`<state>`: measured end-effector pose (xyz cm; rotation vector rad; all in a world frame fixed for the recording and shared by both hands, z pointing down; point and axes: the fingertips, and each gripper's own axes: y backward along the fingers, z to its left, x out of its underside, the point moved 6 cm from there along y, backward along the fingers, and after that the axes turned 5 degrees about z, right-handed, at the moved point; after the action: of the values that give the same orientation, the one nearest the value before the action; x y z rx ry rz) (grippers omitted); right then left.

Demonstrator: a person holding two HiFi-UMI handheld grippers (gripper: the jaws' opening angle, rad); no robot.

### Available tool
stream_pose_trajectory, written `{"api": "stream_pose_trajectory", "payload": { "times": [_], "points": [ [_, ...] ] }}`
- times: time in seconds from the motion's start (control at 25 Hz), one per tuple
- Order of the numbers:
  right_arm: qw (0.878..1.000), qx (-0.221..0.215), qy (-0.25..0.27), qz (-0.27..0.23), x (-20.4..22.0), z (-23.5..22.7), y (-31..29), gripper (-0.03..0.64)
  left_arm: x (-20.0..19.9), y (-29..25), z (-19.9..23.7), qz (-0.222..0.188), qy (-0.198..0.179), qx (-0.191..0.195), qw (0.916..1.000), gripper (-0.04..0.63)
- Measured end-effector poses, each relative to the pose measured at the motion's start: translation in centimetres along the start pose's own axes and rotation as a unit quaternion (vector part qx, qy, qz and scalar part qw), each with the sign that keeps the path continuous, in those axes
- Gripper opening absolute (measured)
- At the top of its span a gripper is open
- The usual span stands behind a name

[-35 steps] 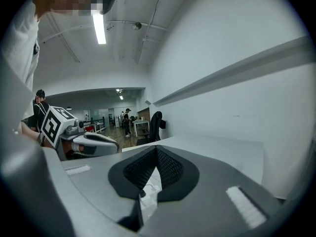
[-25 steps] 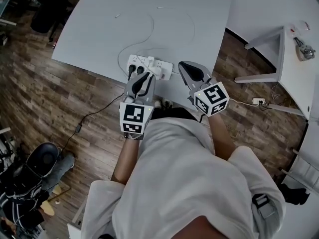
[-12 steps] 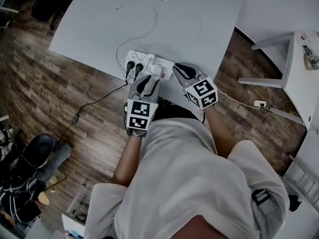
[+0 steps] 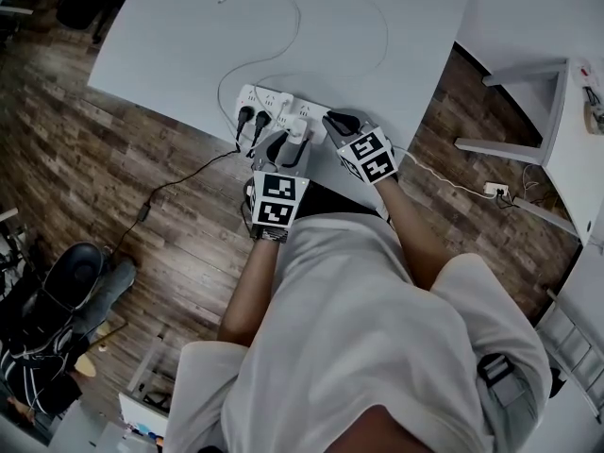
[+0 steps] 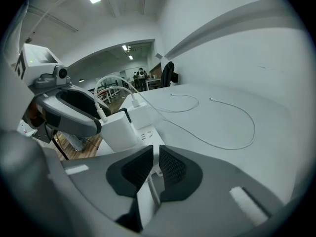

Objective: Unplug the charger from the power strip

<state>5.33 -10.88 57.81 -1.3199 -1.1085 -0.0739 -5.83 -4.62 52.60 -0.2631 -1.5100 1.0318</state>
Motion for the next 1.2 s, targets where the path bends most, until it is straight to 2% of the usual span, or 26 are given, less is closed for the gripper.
{"api": "stream_pose_trajectory", "payload": {
  "times": [0.56,0.68,0.92,1.12,1.2],
  "points": [
    [1.000,0.005,-0.006,-0.030,0.7,0.1,-0.4,0.028,0.7,-2.5,0.2,0.011,-0.014,-0.032,0.9993,0.161],
    [0.999,0.005,-0.006,-0.034,0.6,-0.1,-0.5,0.028,0.7,-2.9,0.6,0.005,-0.003,-0.037,0.9993,0.150],
    [0.999,-0.001,-0.004,-0.042,0.9,-0.1,-0.3,0.021,1.0,-2.7,0.8,-0.010,0.044,-0.028,0.9986,0.144],
    [0.999,0.004,-0.002,-0.051,0.8,-0.1,-0.5,0.018,0.6,-2.9,0.6,0.007,-0.003,-0.047,0.9989,0.144],
    [0.999,0.005,-0.005,-0.052,0.9,-0.2,-0.5,0.018,0.7,-3.0,0.4,0.009,-0.004,-0.050,0.9987,0.144]
  ]
}}
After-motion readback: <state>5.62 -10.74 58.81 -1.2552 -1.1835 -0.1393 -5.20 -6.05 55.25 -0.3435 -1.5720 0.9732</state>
